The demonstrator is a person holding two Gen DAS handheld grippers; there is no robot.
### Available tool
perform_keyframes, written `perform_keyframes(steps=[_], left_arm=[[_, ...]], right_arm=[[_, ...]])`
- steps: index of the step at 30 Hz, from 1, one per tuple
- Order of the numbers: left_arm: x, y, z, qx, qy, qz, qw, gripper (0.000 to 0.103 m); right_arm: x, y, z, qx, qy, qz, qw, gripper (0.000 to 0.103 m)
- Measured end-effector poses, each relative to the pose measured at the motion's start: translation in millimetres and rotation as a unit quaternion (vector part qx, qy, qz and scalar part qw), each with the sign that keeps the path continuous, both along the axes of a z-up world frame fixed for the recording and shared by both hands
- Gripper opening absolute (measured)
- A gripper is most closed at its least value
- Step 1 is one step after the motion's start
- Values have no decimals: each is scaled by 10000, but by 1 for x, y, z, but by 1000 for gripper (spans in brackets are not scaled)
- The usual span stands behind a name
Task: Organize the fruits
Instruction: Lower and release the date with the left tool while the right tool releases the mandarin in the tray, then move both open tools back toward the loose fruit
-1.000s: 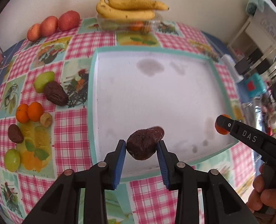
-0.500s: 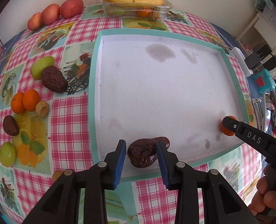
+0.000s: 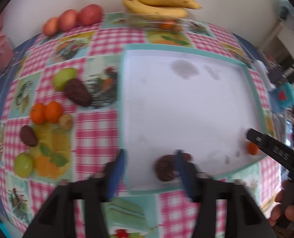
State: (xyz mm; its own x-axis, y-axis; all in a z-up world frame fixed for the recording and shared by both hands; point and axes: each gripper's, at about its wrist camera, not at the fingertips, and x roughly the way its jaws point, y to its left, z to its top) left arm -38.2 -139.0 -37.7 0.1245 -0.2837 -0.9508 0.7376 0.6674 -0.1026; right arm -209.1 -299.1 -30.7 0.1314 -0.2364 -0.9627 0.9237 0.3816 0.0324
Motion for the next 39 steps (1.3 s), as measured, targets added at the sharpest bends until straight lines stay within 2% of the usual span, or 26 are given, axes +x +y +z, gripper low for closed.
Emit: perform_keyframes(steps=[3,5,7,14,21,24,29,34,36,39], left_arm=[[16,14,2,179,-338,286,9989,81],[24,20,2,265,-440,399,9979,88],[31,27,1,303,-501,515,9970,101],[50,41,0,362,-802,833,9926,103],[64,54,15,79,-1003,941,9905,103],[71,61,23,-95,-1007,1003,9898,103],[83,75,35,-425,-1038,1042,9882,103],[99,97,51,-724,-1162,1234,9829,103],[105,105,56,-755,-1203,1259,9818,103],[115,119,59,-586,-1311,1304,9810,103]], right_arm=[[3,4,0,-31,-27,70,10000,87],[5,6,-1,-14,-87,95,9999,87],[7,8,0,-37,-157,107,9998,88],[26,24,11,-485,-335,435,9973,88],[52,47,19,-980,-223,1167,9881,88],[58,54,19,-883,-317,1240,9878,88],[70,69,24,-599,-853,1406,9846,88],[90,91,36,-611,-1159,1653,9775,88],[99,100,40,-507,-1341,1810,9730,88],[115,116,44,-490,-1383,2082,9670,88]])
